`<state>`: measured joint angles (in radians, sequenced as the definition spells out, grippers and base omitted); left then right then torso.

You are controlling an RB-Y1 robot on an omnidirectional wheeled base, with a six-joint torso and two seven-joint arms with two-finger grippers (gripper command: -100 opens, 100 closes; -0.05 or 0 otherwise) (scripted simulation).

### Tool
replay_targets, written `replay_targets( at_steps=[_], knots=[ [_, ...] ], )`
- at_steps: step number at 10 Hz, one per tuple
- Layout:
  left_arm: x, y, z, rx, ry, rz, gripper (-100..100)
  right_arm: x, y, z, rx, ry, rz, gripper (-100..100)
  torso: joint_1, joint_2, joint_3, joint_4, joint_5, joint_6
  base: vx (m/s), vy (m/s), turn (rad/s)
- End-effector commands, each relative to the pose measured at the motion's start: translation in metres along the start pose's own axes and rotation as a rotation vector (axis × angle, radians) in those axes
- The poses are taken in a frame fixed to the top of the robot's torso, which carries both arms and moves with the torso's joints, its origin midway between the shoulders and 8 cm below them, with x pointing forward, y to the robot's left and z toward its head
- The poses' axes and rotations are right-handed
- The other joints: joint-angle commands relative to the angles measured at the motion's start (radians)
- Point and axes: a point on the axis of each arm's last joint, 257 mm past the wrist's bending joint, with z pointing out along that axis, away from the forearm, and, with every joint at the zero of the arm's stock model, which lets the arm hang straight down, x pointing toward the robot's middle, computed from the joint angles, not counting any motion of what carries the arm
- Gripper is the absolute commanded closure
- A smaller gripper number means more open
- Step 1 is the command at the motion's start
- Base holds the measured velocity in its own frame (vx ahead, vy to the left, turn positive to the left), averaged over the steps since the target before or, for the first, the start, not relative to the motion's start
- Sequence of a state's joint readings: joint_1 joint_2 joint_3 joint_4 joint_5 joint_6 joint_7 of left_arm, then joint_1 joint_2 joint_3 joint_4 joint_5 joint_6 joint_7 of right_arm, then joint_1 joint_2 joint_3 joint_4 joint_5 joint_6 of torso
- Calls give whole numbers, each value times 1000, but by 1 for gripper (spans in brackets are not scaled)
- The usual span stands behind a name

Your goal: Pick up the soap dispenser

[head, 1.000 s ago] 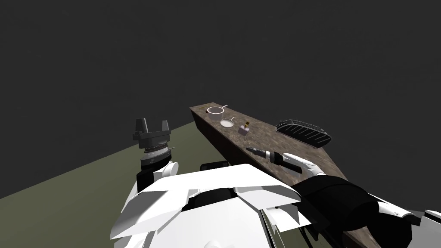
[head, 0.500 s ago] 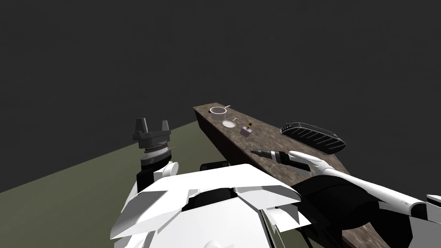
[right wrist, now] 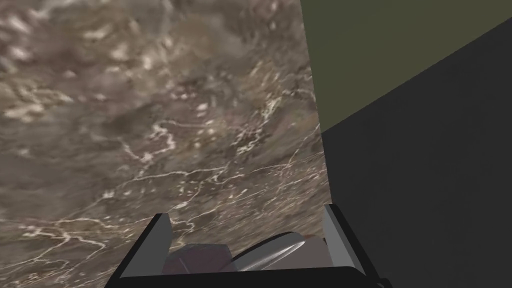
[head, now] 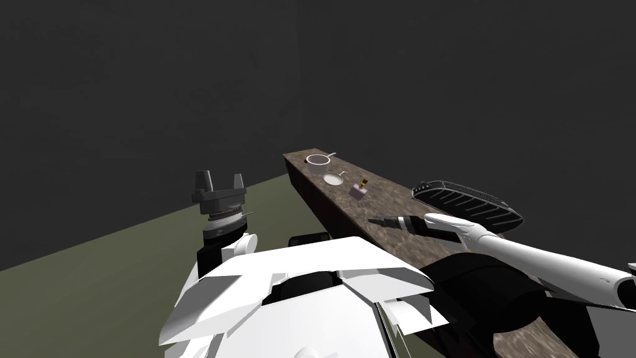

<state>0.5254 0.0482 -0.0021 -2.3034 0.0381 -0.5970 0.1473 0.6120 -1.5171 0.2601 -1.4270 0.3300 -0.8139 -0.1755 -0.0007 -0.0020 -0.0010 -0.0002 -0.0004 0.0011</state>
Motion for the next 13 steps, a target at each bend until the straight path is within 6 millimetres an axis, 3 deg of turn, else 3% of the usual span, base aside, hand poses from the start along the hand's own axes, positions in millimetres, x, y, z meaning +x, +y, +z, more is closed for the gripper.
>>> replay_targets(
  at_steps=[1, 2, 4, 5, 7, 10, 13],
  knots=[
    [0, 0, 0, 0, 0, 0, 0, 9, -20, -19, 45, 62, -24, -100, 0, 0, 0, 0, 0, 0, 10, -3, 153],
    [0, 0, 0, 0, 0, 0, 0, 6, -23, -22, 55, 71, -33, -100, 0, 0, 0, 0, 0, 0, 9, -5, 83],
    [0, 0, 0, 0, 0, 0, 0, 16, -51, -53, 129, 163, -63, -100, 1, -1, 0, 0, 0, -1, 18, 3, 200],
    [0, 0, 0, 0, 0, 0, 0, 12, -53, -57, 139, 176, -78, -100, 1, -1, -1, 0, 0, -1, 23, 4, 83],
    [0, 0, 0, 0, 0, 0, 0, 15, -76, -88, 207, 257, -108, -100, 2, -2, -1, 0, 0, -1, 33, 20, 203],
    [0, 0, 0, 0, 0, 0, 0, 11, -87, -106, 244, 298, -132, -100, 3, -3, -2, -1, 0, 0, 38, 23, 77],
    [0, 0, 0, 0, 0, 0, 0, 0, -106, -141, 315, 367, -175, -100, 4, -4, -2, -1, 1, -1, 64, 53, 183]
  ],
)
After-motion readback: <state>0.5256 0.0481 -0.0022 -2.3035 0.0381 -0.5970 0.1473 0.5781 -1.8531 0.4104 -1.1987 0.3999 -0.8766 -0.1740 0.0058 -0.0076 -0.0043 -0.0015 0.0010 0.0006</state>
